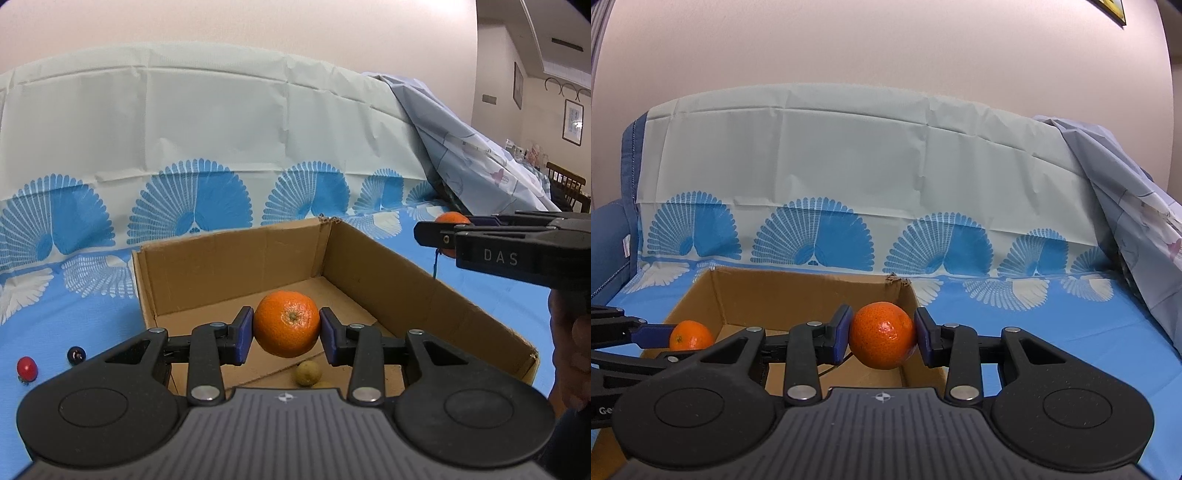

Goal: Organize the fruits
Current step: 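Open both grippers to drop the oranges into the box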

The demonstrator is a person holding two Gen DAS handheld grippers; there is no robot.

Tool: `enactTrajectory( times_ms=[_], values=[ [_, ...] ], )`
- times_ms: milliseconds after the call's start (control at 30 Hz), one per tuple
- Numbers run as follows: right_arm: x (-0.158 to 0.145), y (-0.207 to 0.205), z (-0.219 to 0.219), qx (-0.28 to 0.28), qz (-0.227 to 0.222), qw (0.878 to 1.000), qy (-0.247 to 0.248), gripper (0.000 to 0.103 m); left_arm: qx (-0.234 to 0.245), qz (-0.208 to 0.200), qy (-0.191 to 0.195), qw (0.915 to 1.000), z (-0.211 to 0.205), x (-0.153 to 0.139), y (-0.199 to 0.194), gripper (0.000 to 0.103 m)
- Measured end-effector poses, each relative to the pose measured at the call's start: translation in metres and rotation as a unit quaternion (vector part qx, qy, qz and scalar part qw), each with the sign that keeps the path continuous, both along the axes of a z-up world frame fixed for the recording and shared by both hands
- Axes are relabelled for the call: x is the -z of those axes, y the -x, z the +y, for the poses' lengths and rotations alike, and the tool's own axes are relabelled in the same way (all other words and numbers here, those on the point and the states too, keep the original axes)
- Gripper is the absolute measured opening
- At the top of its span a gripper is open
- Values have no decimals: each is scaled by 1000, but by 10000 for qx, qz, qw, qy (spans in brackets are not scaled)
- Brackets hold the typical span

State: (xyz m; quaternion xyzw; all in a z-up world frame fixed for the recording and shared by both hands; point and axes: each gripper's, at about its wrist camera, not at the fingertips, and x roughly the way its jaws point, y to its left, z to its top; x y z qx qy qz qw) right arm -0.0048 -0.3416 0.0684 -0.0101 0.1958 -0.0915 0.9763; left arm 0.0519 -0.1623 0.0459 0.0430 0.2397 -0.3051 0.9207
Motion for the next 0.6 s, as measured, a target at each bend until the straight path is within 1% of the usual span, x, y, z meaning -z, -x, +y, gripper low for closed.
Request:
enactTrajectory(
  times_ms=[67, 133, 300, 367, 400, 433, 467, 600],
  values=[
    [0, -1, 1, -12, 21, 10000, 31, 42, 16, -59, 30, 10000, 0, -1, 2, 49],
    [0, -1, 3, -24, 9, 10000, 56, 48, 61, -122, 20, 9999, -1, -3, 4, 49],
    [-1, 1, 4, 48, -49, 10000, 35, 48, 102, -342, 80, 9993, 0, -5, 10, 49],
    [-2, 2, 4, 83, -79, 9999, 16, 48, 77, -506, 138, 9986, 3, -7, 14, 49],
    [-2, 3, 5, 99, -102, 9999, -8, 48, 71, -594, 145, 9981, 5, -7, 16, 47],
    [-3, 5, 5, 119, -132, 9998, -35, 48, 76, -669, 158, 9976, 7, -8, 17, 36],
    [-4, 6, 6, 148, -187, 9997, -65, 48, 67, -786, 160, 9968, 9, -8, 20, 23],
    [-10, 13, 12, 192, -375, 9989, -183, 48, -1, -1198, 66, 9928, 19, -10, 35, 15]
  ],
)
